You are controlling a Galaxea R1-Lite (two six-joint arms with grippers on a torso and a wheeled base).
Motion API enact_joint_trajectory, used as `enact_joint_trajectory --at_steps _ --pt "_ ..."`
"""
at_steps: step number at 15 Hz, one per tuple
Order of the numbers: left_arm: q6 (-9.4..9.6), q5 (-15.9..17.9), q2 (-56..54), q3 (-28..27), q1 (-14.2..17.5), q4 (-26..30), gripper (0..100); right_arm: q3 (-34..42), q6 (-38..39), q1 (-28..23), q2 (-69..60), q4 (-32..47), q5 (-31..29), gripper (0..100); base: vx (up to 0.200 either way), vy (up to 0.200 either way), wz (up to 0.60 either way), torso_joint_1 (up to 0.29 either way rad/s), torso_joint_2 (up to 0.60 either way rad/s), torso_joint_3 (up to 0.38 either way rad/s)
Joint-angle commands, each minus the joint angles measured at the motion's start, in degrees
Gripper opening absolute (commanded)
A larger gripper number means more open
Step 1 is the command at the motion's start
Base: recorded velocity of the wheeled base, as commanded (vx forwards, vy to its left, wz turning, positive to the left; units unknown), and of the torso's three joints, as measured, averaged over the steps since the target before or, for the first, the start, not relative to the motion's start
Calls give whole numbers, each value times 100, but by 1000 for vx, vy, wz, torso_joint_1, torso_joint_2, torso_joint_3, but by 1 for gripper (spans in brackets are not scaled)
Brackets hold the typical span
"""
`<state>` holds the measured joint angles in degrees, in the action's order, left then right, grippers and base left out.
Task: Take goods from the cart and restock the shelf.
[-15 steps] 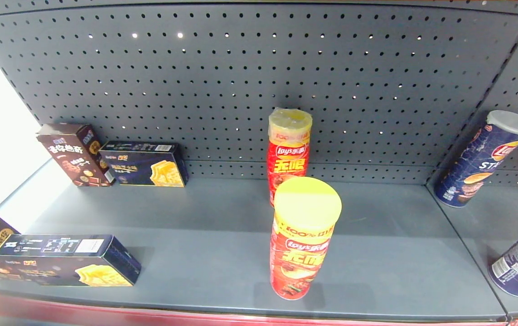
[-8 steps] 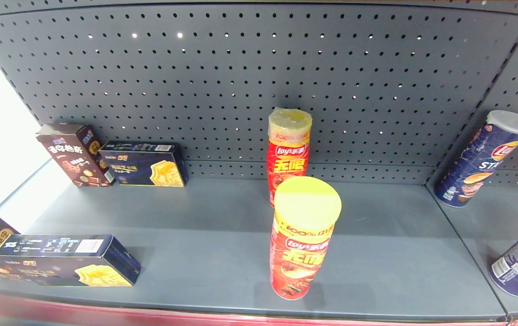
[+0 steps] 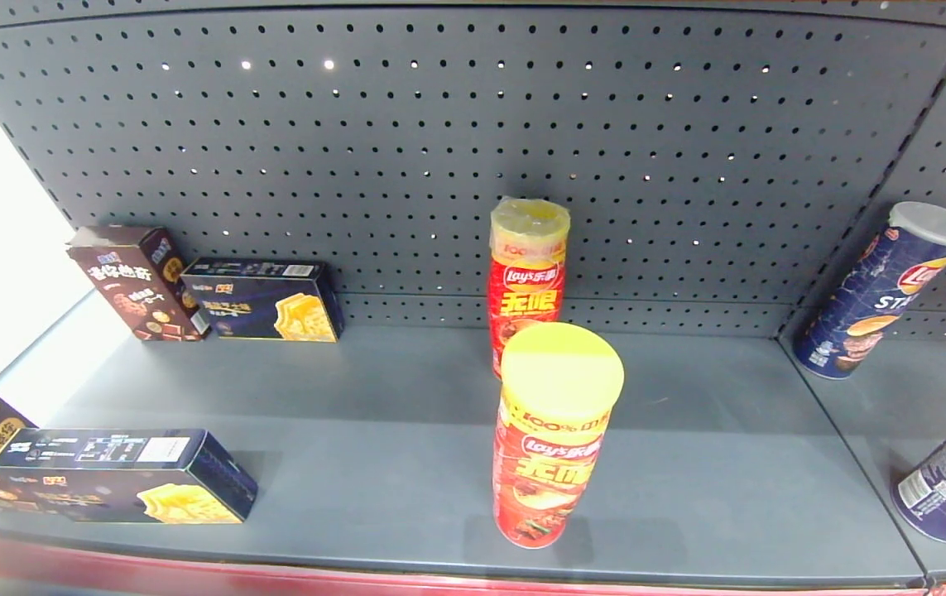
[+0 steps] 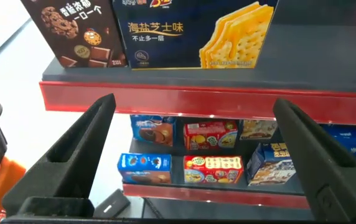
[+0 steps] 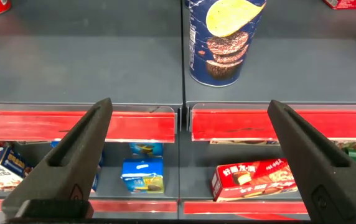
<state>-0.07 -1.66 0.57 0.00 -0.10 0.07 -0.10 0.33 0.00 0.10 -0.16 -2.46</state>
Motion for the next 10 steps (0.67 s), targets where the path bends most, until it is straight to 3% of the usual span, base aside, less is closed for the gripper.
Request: enact_joint_trajectory --at_steps 1,7,9,10 --pt "-1 -1 -5 0 1 -7 100 1 2 0 8 -2 0 100 0 0 0 0 0 0" --pt "-1 60 -5 0 1 -7 100 1 -7 0 8 -2 44 100 0 0 0 0 0 0" --pt "-1 60 -5 0 1 -7 100 1 11 0 8 -2 44 100 0 0 -600 2 2 2" --pt "-1 69 -5 0 1 1 100 1 2 0 8 -2 44 100 0 0 0 0 0 0"
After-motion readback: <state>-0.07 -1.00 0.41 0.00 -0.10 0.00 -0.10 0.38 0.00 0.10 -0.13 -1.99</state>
